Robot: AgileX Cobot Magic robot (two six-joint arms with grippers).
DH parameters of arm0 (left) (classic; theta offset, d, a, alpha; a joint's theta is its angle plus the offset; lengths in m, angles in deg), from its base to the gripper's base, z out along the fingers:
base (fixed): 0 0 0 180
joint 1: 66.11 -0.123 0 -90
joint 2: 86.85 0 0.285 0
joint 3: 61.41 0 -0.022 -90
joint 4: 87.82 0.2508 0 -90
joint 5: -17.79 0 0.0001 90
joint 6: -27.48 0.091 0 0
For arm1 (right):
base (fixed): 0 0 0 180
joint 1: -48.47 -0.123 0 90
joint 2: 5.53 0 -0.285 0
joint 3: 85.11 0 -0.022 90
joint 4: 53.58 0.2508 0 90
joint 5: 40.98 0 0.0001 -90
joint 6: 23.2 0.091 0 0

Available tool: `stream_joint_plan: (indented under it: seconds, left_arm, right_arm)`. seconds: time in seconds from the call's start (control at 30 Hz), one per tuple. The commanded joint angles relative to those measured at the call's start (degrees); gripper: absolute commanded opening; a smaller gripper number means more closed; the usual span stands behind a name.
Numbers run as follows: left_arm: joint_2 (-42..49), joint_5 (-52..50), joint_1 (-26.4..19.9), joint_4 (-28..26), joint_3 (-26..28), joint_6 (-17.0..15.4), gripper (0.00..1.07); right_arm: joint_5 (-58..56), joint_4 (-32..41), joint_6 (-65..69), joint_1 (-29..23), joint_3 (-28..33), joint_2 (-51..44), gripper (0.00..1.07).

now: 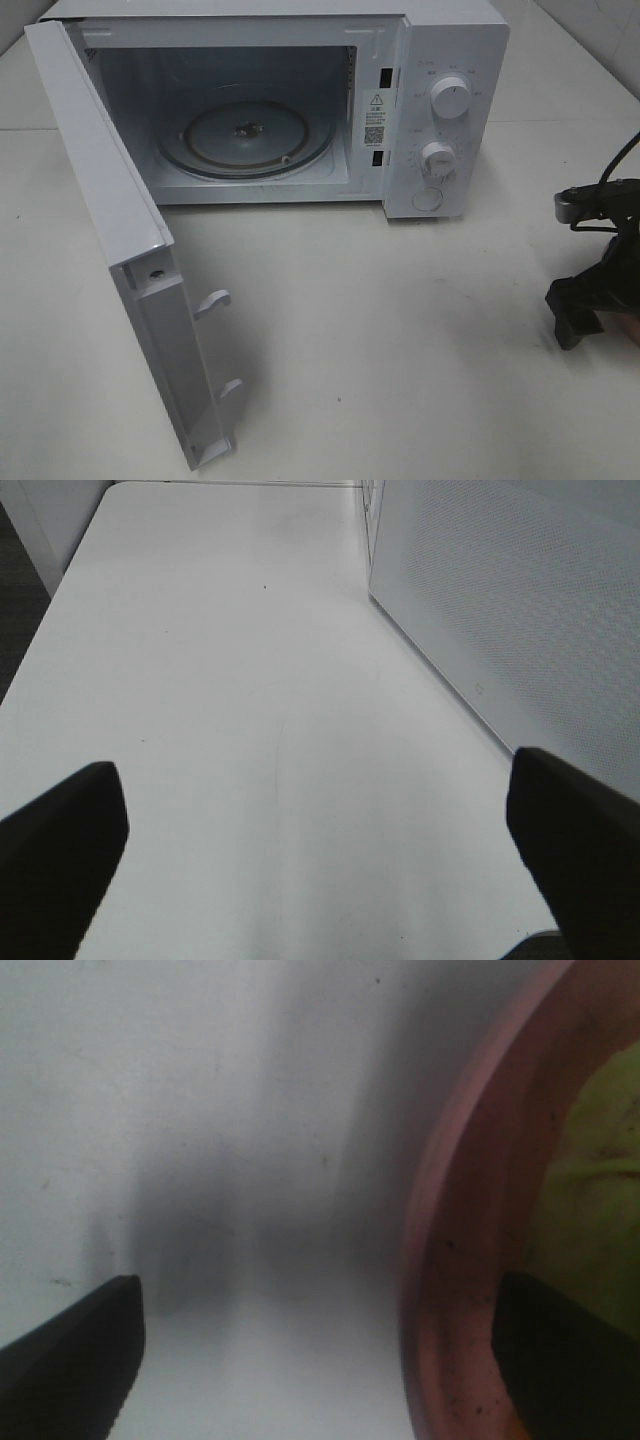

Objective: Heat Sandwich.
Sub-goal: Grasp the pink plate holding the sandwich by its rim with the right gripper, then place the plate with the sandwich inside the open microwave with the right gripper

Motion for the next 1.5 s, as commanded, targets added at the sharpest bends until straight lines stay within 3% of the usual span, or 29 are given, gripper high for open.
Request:
stream_joint_plan:
  seconds: [0.03, 0.13, 0.23, 0.27, 0.4, 0.43, 0.47, 0.57, 1.1, 1.5]
  left_arm:
    - [0.92, -0.29, -0.23, 0.11, -0.06, 0.00, 0.98]
    - [0.92, -0.29, -0.23, 0.11, -0.06, 0.00, 0.98]
    - [0.92, -0.29, -0.23, 0.11, -0.06, 0.00, 0.98]
    - [0.92, -0.29, -0.23, 0.11, -0.06, 0.00, 0.98]
    - [0.92, -0.29, -0.23, 0.11, -0.06, 0.00, 0.98]
    - [0.92, -0.29, -0.23, 0.11, -0.06, 0.00, 0.98]
    - [0.92, -0.29, -0.23, 0.11, -0.06, 0.00, 0.98]
    - [0.92, -0.29, -0.23, 0.11, -0.06, 0.00, 0.98]
    - [0.92, -0.29, -0.23, 0.11, -0.06, 0.00, 0.98]
    - [0.92, -0.29, -0.23, 0.11, -0.06, 0.00, 0.98]
  right_arm:
    - [0.17, -0.63, 0.52, 0.29, -0.11, 0.23, 0.88]
    - [0.11, -0.69, 0.52, 0.29, -0.11, 0.23, 0.86]
    - [-0.17, -1.83, 0.46, 0.29, -0.11, 0.23, 0.73]
    - [-0.17, -1.83, 0.46, 0.29, -0.11, 0.23, 0.73]
    - [-0.23, -2.29, 1.32, 0.29, -0.11, 0.23, 0.42]
    - [-0.23, -2.29, 1.32, 0.29, -0.11, 0.23, 0.42]
    - [-0.23, -3.15, 1.32, 0.29, -0.11, 0.23, 0.25]
    - [-0.23, -5.04, 1.60, 0.29, -0.11, 0.23, 0.00]
    - [-0.80, -6.93, 2.86, 0.17, -0.11, 0.23, 0.00]
    - [-7.39, -15.07, 10.54, -2.64, -1.26, -0.63, 0.00]
